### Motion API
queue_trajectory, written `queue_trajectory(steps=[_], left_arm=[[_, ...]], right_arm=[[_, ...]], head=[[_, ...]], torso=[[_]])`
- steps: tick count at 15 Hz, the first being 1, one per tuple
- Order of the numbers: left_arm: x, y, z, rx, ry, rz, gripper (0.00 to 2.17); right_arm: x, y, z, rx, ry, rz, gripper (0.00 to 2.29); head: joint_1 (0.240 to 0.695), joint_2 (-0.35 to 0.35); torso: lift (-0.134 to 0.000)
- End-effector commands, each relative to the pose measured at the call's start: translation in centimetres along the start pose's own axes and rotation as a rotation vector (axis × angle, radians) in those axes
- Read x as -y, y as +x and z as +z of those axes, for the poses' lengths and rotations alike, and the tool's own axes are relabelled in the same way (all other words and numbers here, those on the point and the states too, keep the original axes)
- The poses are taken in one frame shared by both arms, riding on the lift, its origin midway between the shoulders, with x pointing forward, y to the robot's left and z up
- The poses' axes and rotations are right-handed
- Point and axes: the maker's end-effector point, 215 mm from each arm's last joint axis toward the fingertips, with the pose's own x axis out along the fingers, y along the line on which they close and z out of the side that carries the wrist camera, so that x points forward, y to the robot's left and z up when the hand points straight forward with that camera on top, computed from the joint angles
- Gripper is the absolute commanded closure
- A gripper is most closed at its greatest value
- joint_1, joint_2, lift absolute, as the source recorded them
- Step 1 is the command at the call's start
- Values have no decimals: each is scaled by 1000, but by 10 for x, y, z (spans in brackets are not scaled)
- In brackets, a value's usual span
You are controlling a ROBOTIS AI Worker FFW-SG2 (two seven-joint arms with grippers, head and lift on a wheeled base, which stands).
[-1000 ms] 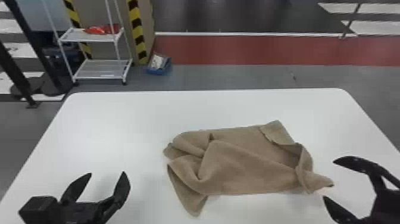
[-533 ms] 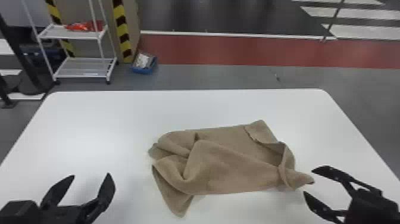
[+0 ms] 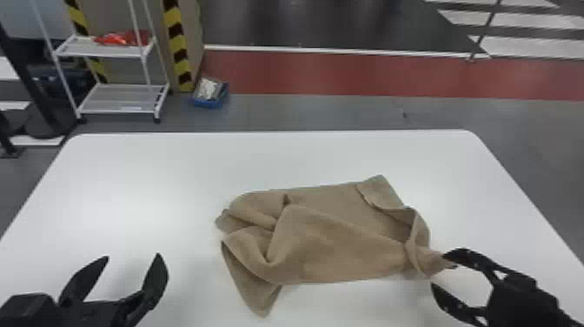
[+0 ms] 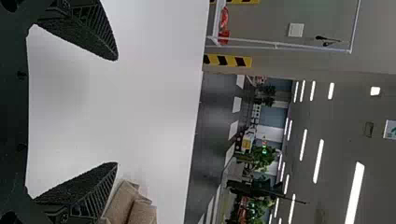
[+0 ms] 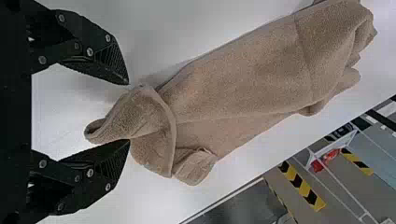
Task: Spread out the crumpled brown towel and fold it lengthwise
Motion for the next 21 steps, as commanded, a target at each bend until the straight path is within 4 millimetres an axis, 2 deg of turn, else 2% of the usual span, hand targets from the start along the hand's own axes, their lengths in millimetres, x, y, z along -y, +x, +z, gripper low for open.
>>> queue_trajectory(steps=[1, 5, 9, 10, 12, 14, 17, 21], left_arm=[[-2, -1, 0, 1, -3, 6, 80], [-2, -1, 1, 3, -3, 6, 83], [-2, -1, 2, 4, -3, 6, 83], [-2, 0, 3, 6, -3, 6, 83], [-2, 0, 3, 6, -3, 6, 83], [-2, 0, 2, 3, -3, 6, 83], [-1, 1, 1, 3, -4, 4, 83], [-2, 0, 2, 3, -3, 6, 83]], right_arm=[[-5, 8, 4, 9, 7, 14, 775], [8, 4, 13, 57, 44, -18, 1561], [40, -18, 6, 108, 139, -113, 1598], [38, -21, 5, 105, 138, -96, 1578], [20, -25, 2, 108, 144, -29, 961], [9, -25, -2, 90, 136, 11, 569], [-1, -20, -2, 74, 120, 39, 535], [-15, 8, 4, 49, 119, 77, 485]], head=[[695, -63], [695, -41], [695, -46], [695, -53], [695, -73], [695, -73], [695, -75], [695, -56]], torso=[[-125], [-125], [-125], [-125], [-125], [-125], [-125], [-125]])
